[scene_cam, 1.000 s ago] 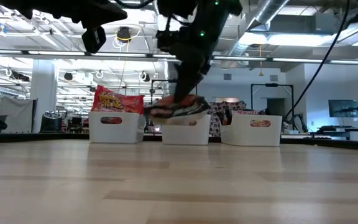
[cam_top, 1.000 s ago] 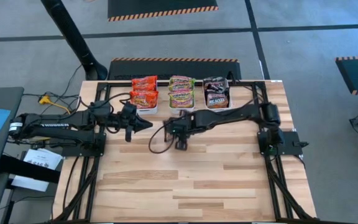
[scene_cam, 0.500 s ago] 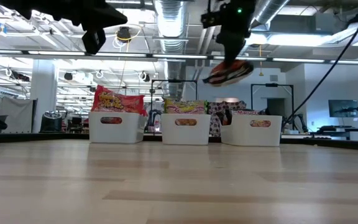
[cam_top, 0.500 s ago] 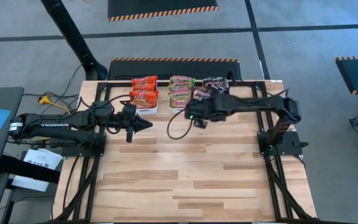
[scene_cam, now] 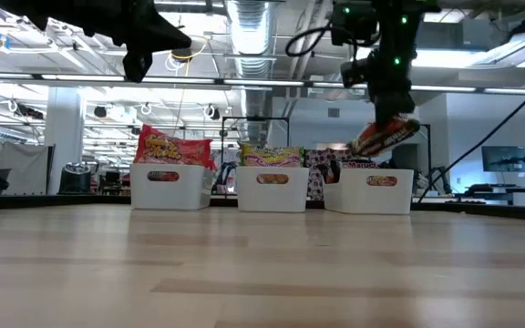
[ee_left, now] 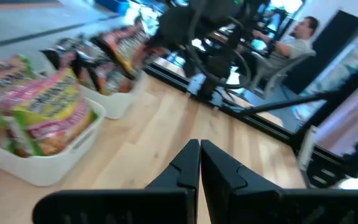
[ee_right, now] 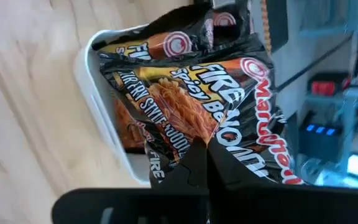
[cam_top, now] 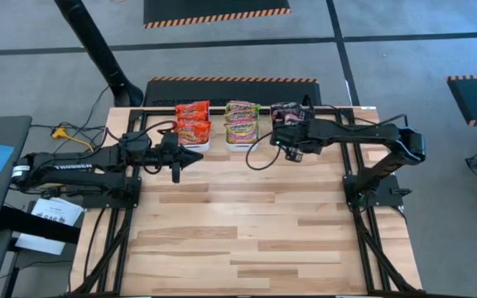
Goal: Sort Maruchan noodles
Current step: Put the black noodle pack into the right white bin
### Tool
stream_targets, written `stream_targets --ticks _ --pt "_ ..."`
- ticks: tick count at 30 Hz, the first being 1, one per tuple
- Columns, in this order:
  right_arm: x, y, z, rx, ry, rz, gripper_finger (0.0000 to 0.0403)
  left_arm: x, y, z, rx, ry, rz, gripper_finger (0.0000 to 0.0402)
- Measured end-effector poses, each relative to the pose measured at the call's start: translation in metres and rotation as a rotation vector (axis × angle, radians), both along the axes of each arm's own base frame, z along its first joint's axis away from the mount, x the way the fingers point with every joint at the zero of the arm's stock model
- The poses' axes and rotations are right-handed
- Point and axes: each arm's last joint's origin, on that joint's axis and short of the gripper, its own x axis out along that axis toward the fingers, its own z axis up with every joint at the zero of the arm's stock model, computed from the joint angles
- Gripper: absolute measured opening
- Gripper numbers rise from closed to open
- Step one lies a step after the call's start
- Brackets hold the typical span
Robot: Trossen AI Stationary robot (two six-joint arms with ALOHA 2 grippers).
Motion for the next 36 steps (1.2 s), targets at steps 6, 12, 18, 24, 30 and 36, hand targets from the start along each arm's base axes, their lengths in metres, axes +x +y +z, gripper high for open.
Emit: stream_targets --ticks 6,12,18,24,30,36 --pt "-0.004 -0.008 -0.015 0.037 0.014 0.11 0.0003 -0.002 0.011 0.0 0.012 0.003 0.121 0.0" --pt "0.001 -0.028 -0.02 0.088 -0.035 0.127 0.0004 -0.005 0.021 0.0 0.014 0.004 0.2 0.0" --pt "-0.004 -0.048 -0.03 0.164 -0.034 0.066 0.0016 -0.008 0.028 0.0 0.013 0.004 0.237 0.0" --pt "-0.003 -0.055 -0.035 0.204 -0.049 0.055 0.005 -0.009 0.031 0.0 0.012 0.004 0.254 0.0" --pt "-0.004 -0.055 -0.037 0.252 -0.091 -0.011 0.0087 -0.009 0.032 0.0 0.012 0.004 0.263 0.0" --pt "-0.005 -0.051 -0.026 0.285 -0.148 -0.068 0.0111 -0.012 0.039 0.0 0.013 0.004 0.316 0.0"
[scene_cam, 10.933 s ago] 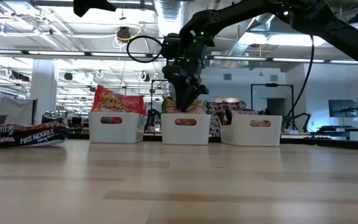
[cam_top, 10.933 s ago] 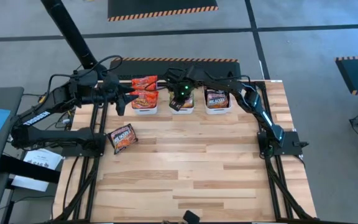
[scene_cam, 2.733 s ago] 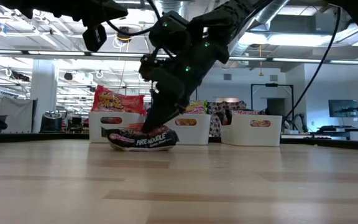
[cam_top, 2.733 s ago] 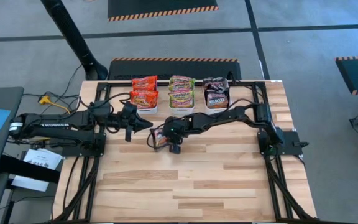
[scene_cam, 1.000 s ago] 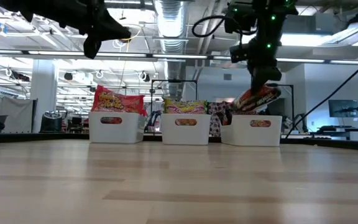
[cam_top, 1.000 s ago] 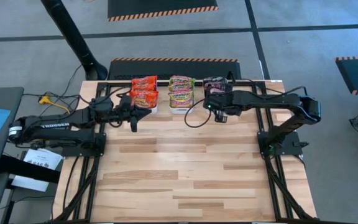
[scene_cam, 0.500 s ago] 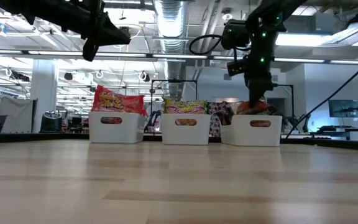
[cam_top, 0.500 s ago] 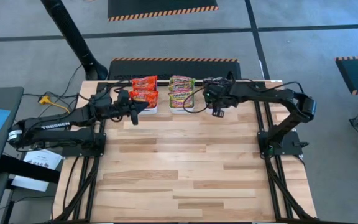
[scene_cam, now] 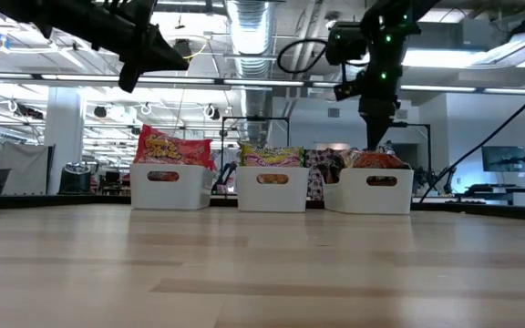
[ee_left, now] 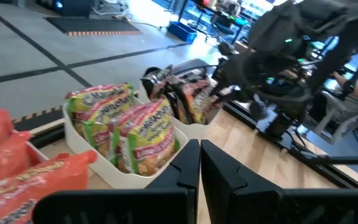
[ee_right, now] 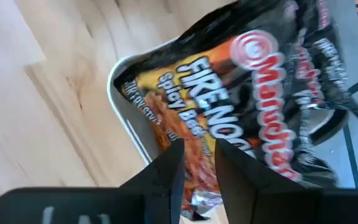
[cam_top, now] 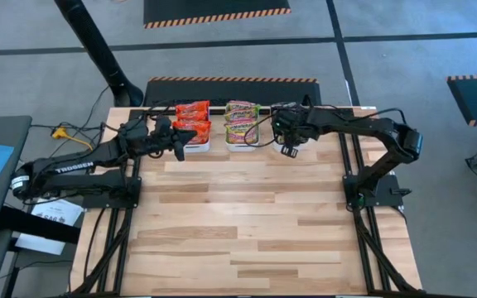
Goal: Sort Maruchan noodles
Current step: Put the black noodle pack into the right white bin
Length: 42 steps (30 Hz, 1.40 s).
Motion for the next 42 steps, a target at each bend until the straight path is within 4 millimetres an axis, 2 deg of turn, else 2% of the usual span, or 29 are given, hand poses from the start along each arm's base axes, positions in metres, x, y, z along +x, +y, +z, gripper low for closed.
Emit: stream_targets --ticks 7,9,12,19,23,27,33,38,42 --pt "0.003 -0.003 0.028 0.037 -0.048 -0.025 0.0113 -0.005 0.01 0.0 0.0 0.0 0.063 0.0" --pt "0.002 -0.009 0.031 0.131 -0.11 -0.021 0.0113 -0.006 0.013 0.0 0.0 0.0 0.08 0.0" --pt "-0.004 -0.02 0.027 0.313 -0.2 -0.021 0.0113 -0.008 0.017 0.0 0.01 0.005 0.104 0.0" --pt "-0.02 -0.051 0.015 0.386 -0.21 -0.124 0.0113 -0.012 0.023 0.0 0.009 0.006 0.143 0.0" --pt "-0.023 -0.065 -0.001 0.494 -0.206 -0.135 0.0113 -0.012 0.024 0.0 0.009 0.005 0.148 0.0" --pt "-0.02 -0.073 -0.019 0.547 -0.158 -0.164 0.011 -0.012 0.024 0.0 0.008 0.006 0.148 0.0" --pt "-0.012 -0.074 -0.037 0.59 -0.104 -0.171 0.0093 -0.012 0.024 0.0 0.006 0.005 0.149 0.0" --pt "-0.005 -0.073 -0.032 0.576 -0.097 -0.159 0.0079 -0.012 0.024 0.0 0.005 0.007 0.15 0.0" --pt "-0.001 -0.075 -0.016 0.564 -0.105 -0.173 0.0073 -0.012 0.024 0.0 0.007 0.009 0.149 0.0"
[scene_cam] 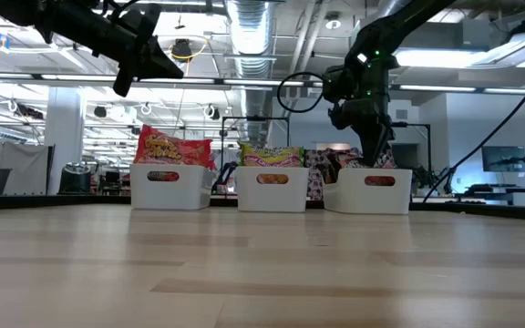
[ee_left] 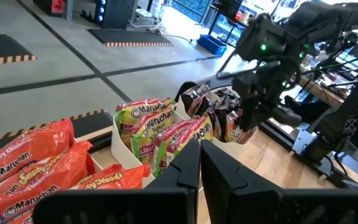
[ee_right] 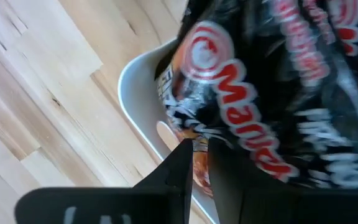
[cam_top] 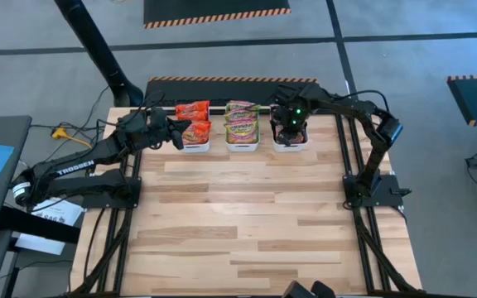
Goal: Sort Maruchan noodles
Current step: Put the black noodle pack into the right white bin, then return to Home Position
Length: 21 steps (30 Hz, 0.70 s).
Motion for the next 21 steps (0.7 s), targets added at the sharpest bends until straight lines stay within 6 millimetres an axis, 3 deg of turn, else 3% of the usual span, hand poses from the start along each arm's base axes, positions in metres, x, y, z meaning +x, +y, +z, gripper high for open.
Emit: stream_targets --ticks 13,21 --pt "0.0 0.0 0.028 0.023 0.026 -0.017 0.0072 0.0 -0.007 0.004 -0.052 -0.066 -0.2 0.0" --pt "0.013 0.009 0.082 -0.115 -0.168 0.014 0.0072 -0.014 -0.03 0.024 0.0 -0.194 -0.354 0.0"
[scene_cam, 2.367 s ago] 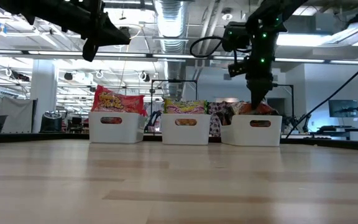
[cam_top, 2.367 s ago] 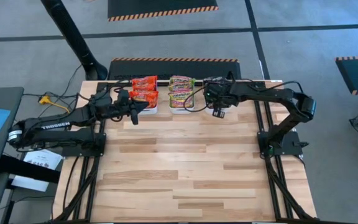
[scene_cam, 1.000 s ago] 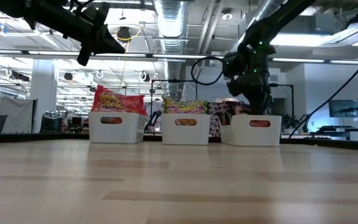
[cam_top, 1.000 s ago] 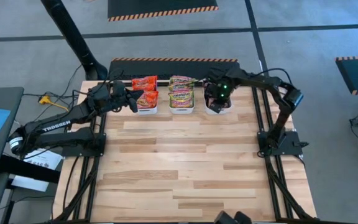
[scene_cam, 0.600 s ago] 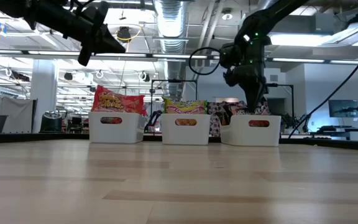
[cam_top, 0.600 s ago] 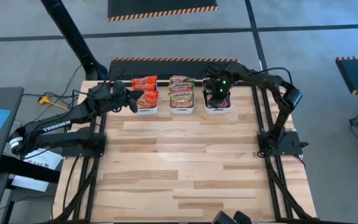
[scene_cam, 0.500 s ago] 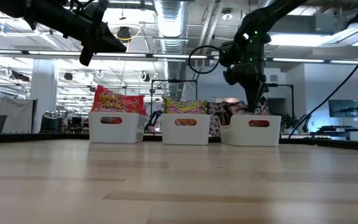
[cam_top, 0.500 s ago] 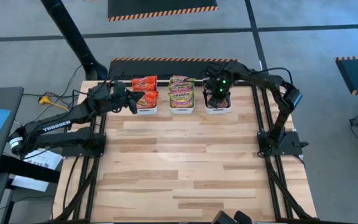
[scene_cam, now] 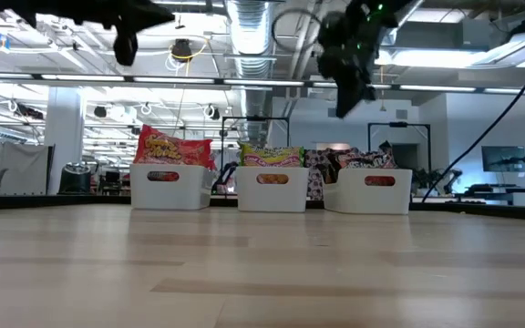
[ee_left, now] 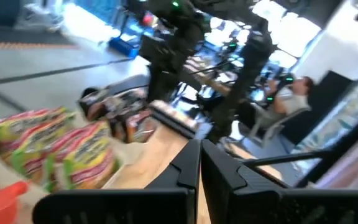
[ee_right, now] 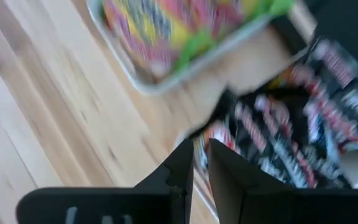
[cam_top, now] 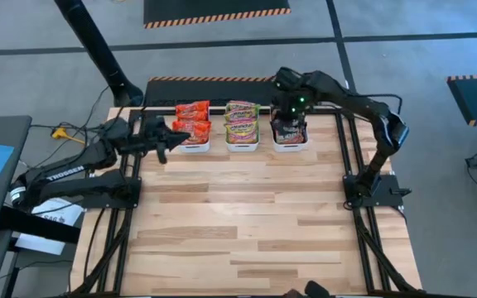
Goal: Sort Maruchan noodles
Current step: Return to Home Position
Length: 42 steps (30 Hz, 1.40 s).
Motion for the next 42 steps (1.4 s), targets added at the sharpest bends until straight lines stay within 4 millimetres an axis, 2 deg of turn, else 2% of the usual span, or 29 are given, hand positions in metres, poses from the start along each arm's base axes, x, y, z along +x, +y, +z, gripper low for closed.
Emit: stream_targets --ticks 4,7,14,20,29,37,42 --pt "0.004 0.011 0.031 -0.075 -0.157 -0.045 0.0072 -0.011 -0.014 0.009 0.08 -0.053 -0.047 0.0" --pt "0.004 0.027 0.055 -0.127 -0.275 -0.037 0.0072 -0.016 -0.023 0.008 0.123 -0.062 -0.088 0.0" --pt "0.008 0.067 0.099 -0.197 -0.559 0.002 0.0072 -0.027 -0.041 -0.018 0.098 -0.037 -0.15 0.0" --pt "0.011 0.107 0.126 -0.133 -0.758 0.011 0.0072 -0.036 -0.054 -0.047 0.102 -0.045 -0.209 0.0" --pt "0.015 0.147 0.147 -0.043 -0.932 0.066 0.0072 -0.048 -0.061 -0.079 0.139 -0.076 -0.248 0.0" --pt "0.018 0.169 0.154 -0.003 -1.002 0.125 0.0072 -0.049 -0.063 -0.108 0.146 -0.068 -0.258 0.0" --pt "0.015 0.177 0.16 0.0 -1.046 0.152 0.0072 -0.047 -0.062 -0.115 0.164 -0.022 -0.237 0.0"
